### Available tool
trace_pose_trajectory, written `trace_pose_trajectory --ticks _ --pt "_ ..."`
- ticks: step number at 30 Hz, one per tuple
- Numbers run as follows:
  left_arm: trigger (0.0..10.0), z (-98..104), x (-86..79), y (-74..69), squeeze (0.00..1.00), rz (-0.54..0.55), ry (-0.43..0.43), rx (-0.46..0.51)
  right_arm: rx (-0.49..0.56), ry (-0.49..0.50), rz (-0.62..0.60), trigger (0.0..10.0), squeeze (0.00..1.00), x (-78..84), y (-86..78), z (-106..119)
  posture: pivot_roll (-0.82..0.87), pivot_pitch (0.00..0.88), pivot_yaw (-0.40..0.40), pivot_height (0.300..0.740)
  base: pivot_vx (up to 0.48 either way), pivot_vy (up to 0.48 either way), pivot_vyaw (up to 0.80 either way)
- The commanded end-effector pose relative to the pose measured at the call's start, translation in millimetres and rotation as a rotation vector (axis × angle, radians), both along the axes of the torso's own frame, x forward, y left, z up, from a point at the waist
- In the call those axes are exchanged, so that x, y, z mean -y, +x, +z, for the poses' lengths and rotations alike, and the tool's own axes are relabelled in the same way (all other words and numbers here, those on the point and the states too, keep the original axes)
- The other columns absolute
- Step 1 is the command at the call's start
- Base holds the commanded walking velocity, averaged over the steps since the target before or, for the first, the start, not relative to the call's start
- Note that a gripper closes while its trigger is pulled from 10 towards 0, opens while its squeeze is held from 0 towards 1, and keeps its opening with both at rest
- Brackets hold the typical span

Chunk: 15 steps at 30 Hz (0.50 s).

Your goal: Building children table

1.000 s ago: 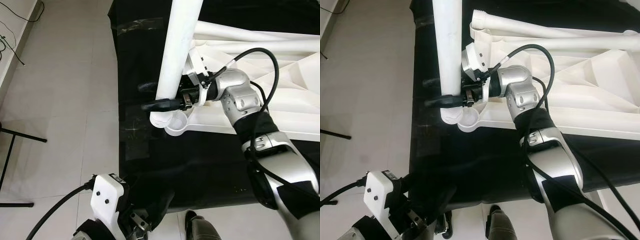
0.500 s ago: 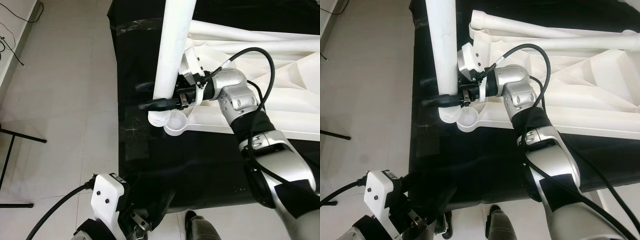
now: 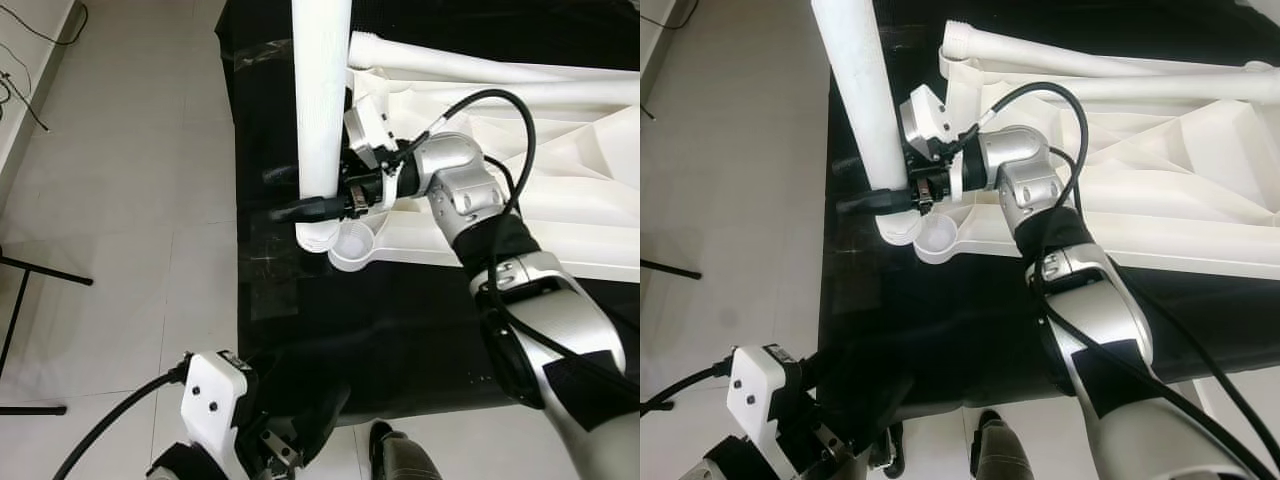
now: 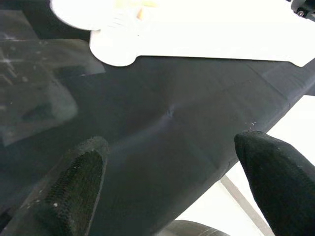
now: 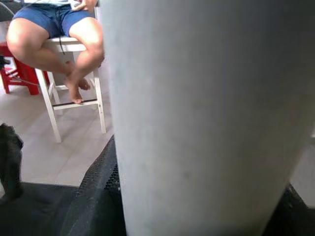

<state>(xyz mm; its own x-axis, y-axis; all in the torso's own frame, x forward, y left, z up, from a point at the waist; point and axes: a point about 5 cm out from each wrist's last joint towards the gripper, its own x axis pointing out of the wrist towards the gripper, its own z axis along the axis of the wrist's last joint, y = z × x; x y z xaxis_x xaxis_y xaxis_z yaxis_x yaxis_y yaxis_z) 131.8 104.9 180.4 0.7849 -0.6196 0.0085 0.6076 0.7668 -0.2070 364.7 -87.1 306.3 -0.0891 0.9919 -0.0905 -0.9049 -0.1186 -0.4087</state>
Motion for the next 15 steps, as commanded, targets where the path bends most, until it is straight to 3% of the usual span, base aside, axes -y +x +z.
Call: trace_pose_trajectory --ticks 1,7,15 --pt "10.0 -0.3 1.0 -5.5 0.0 -0.018 0.01 -0.019 -0.019 0.028 0.023 10.0 0.0 5.3 -0.9 3.9 0.13 0.365 -0.006 0.74 0.0 0.0 0.0" --pt "10.0 -1.4 -0.2 -4.3 0.0 -0.023 0.012 -0.022 -0.028 0.071 0.033 10.0 0.0 20.6 -3.2 16.9 0.13 0.362 0.004 0.74 0.0 0.0 0.0" --pt "10.0 -2.2 -1.2 -1.9 0.0 -0.024 0.015 -0.019 -0.036 0.033 0.015 10.0 0.0 28.4 -4.3 6.6 0.13 0.356 0.009 0.74 0.0 0.0 0.0"
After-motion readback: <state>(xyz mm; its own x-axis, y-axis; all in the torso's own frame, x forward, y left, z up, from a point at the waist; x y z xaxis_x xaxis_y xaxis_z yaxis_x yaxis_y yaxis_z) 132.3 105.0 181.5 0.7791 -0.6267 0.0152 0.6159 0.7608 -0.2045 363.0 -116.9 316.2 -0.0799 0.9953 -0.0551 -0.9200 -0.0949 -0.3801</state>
